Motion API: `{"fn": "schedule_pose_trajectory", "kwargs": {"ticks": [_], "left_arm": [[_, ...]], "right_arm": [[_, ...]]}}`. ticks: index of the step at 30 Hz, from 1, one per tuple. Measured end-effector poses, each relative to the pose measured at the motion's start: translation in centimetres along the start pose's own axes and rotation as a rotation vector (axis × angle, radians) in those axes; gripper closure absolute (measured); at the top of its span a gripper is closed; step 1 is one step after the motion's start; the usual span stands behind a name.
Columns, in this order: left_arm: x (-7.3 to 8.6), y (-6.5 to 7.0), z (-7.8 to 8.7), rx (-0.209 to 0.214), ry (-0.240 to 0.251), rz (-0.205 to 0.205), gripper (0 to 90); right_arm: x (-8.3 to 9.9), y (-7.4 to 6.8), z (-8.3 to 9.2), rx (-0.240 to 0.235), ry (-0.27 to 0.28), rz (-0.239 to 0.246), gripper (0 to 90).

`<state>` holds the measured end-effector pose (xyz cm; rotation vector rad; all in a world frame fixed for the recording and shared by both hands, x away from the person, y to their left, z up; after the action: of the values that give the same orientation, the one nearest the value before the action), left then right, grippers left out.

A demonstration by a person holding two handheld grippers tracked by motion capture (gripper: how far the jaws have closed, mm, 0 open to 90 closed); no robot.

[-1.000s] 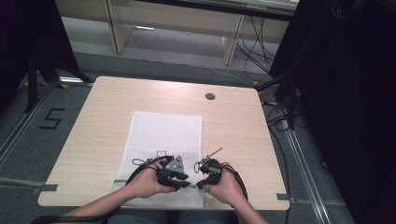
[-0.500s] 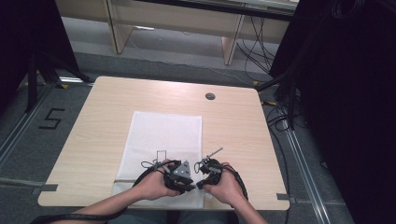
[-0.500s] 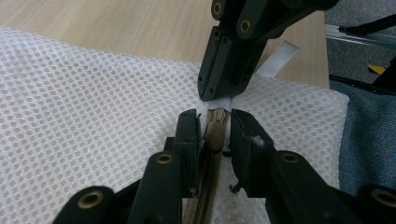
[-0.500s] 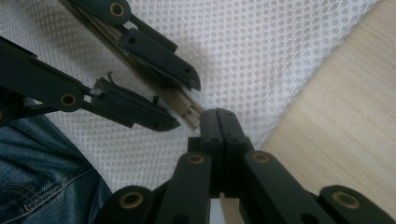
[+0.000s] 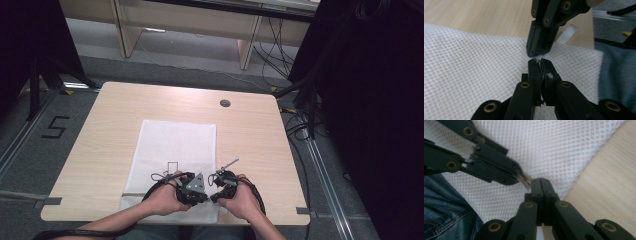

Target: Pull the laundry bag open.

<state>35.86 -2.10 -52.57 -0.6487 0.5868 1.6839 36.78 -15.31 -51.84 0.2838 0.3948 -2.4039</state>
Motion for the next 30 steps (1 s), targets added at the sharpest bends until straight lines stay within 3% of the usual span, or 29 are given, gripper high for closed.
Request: {"fn": "schedule_pose_trajectory", "kwargs": {"ticks": [4,5,6,8,10,14,16,18,21,30], "left_arm": [[0.16,0.09,-0.19,0.000,-0.003,-0.004,87.0],[0.20,0.04,-0.19,-0.002,-0.001,0.003,87.0],[0.20,0.06,-0.23,-0.002,0.005,0.012,87.0],[0.34,0.08,-0.44,0.003,0.003,0.019,86.8],[0.44,0.04,-0.54,0.003,-0.005,0.014,86.3],[0.52,0.14,-0.73,-0.001,0.009,0.041,86.6],[0.50,0.17,-0.72,-0.002,0.009,0.048,86.8],[0.44,0.19,-0.69,-0.001,0.003,0.055,87.0],[0.39,0.24,-0.44,-0.007,-0.005,0.064,87.1],[0.26,0.27,-0.20,-0.002,-0.008,0.069,87.1]], "right_arm": [[0.01,-0.06,-0.02,0.000,0.000,-0.009,90.0],[-0.09,0.16,-0.10,0.008,0.011,0.026,90.0],[-0.09,0.14,-0.09,0.009,0.010,0.026,90.0],[-0.01,-0.07,-0.01,0.004,-0.002,-0.002,90.0],[-0.06,0.07,-0.05,0.006,0.006,0.006,90.0],[0.05,-0.04,0.02,-0.004,-0.004,-0.014,90.0],[-0.01,0.12,-0.07,0.006,0.011,0.009,90.0],[0.04,-0.24,0.00,-0.006,-0.006,-0.026,90.0],[0.00,0.11,-0.04,0.002,0.007,0.004,90.0],[0.09,-0.14,0.00,0.004,-0.001,0.003,90.0]]}}
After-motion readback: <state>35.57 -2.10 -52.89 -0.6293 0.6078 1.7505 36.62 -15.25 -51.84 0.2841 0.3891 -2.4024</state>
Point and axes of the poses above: each handheld gripper's, and its own axes: z roughly backward along the jaws, x roughly out of its underside, y roughly to its right, the point moved 4 cm from there along -z, roughly forward along the jaws, and after that the axes turned 2 degrees about x, right-handed, at the moved point
